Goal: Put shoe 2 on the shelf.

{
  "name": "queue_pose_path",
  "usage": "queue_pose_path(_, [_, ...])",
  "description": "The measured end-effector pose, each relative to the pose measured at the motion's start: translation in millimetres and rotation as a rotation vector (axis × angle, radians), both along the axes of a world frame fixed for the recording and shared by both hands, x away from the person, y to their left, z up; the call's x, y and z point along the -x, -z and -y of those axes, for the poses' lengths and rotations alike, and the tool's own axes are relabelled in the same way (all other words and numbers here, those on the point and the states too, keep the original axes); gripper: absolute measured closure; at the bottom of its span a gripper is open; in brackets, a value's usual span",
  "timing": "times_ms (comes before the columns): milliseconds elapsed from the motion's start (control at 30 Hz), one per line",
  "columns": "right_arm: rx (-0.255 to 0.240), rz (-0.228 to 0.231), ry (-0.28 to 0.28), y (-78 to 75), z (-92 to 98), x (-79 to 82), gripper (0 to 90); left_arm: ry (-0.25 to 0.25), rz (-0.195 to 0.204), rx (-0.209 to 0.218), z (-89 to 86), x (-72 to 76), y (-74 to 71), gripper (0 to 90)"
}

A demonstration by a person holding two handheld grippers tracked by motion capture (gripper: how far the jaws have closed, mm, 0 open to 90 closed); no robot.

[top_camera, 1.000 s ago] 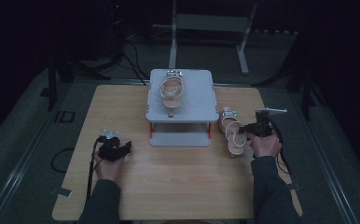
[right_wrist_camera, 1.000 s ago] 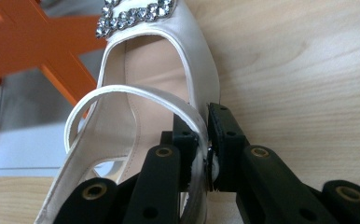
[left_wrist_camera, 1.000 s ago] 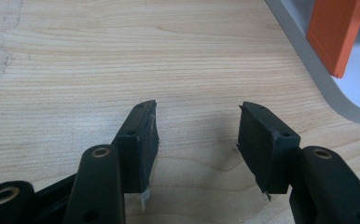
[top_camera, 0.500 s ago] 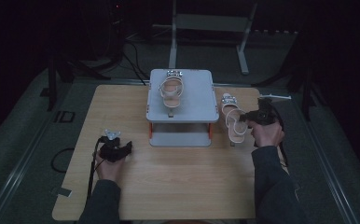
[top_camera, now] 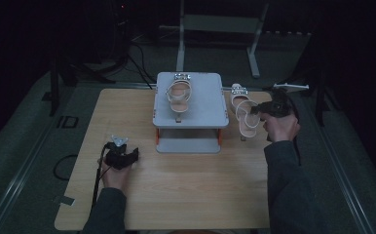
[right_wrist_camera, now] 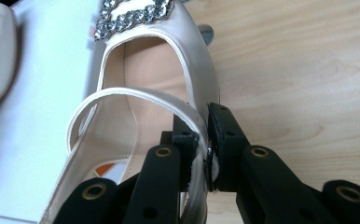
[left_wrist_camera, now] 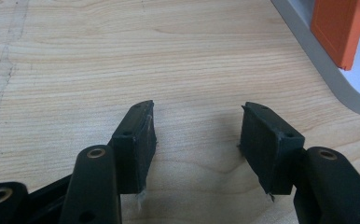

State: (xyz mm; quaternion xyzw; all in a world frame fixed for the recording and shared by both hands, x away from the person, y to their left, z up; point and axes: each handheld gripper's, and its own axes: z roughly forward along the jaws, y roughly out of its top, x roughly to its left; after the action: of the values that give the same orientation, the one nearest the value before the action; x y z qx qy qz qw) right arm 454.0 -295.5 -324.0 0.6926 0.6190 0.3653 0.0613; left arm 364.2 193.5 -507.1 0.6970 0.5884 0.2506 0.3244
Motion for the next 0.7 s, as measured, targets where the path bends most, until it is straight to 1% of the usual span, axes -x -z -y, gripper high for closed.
queue_pose_path(100, [0.003,0.013,-0.008,-14.0,-4.8,-1.7,82.4,-0.005,0.006,-0.003,0.9,-0.2,0.3,45.1])
queue_pose_path(133, [0.002,0.021,-0.012,-21.3,-8.1,-2.6,82.3,-0.002,0.003,-0.006,0.7,-0.1,0.1,45.1])
queue_pose_path(200, [0.002,0.029,-0.018,-29.6,-12.4,-3.9,82.4,-0.002,0.003,-0.007,0.8,-0.1,0.1,45.1])
queue_pose_path(233, [0.002,0.029,-0.018,-29.6,-12.4,-3.9,82.4,-0.002,0.003,-0.007,0.8,-0.1,0.1,45.1])
queue_pose_path(267, [0.003,0.035,-0.021,-33.4,-14.6,-4.7,82.3,-0.003,0.004,-0.006,0.9,-0.1,0.2,45.1])
queue_pose_path(300, [0.002,0.036,-0.023,-37.2,-16.9,-5.4,82.3,-0.002,0.004,-0.007,0.9,-0.1,0.2,45.1])
queue_pose_path(333, [0.0,0.041,-0.03,-44.3,-22.0,-6.7,82.3,-0.001,0.002,-0.01,0.9,0.0,0.0,45.1])
queue_pose_path(367, [0.0,0.041,-0.03,-44.3,-22.0,-6.7,82.3,-0.002,0.002,-0.01,0.9,0.0,0.0,45.1])
queue_pose_path(533, [-0.001,0.053,-0.05,-58.3,-37.2,-9.9,82.3,0.0,0.002,-0.015,1.2,0.1,0.1,45.0])
queue_pose_path(600, [0.0,0.053,-0.059,-62.1,-44.8,-11.5,82.3,0.0,0.002,-0.015,1.3,0.0,0.1,44.9])
queue_pose_path(633, [0.0,0.053,-0.059,-62.1,-44.8,-11.5,82.3,0.0,0.001,-0.015,1.2,0.0,0.1,44.9])
queue_pose_path(667, [0.003,0.052,-0.071,-64.5,-52.9,-13.4,82.3,0.0,0.001,-0.015,1.2,0.0,0.1,44.9])
queue_pose_path(700, [0.004,0.05,-0.075,-65.5,-57.1,-14.3,82.3,0.001,0.001,-0.016,1.2,0.0,0.1,44.8])
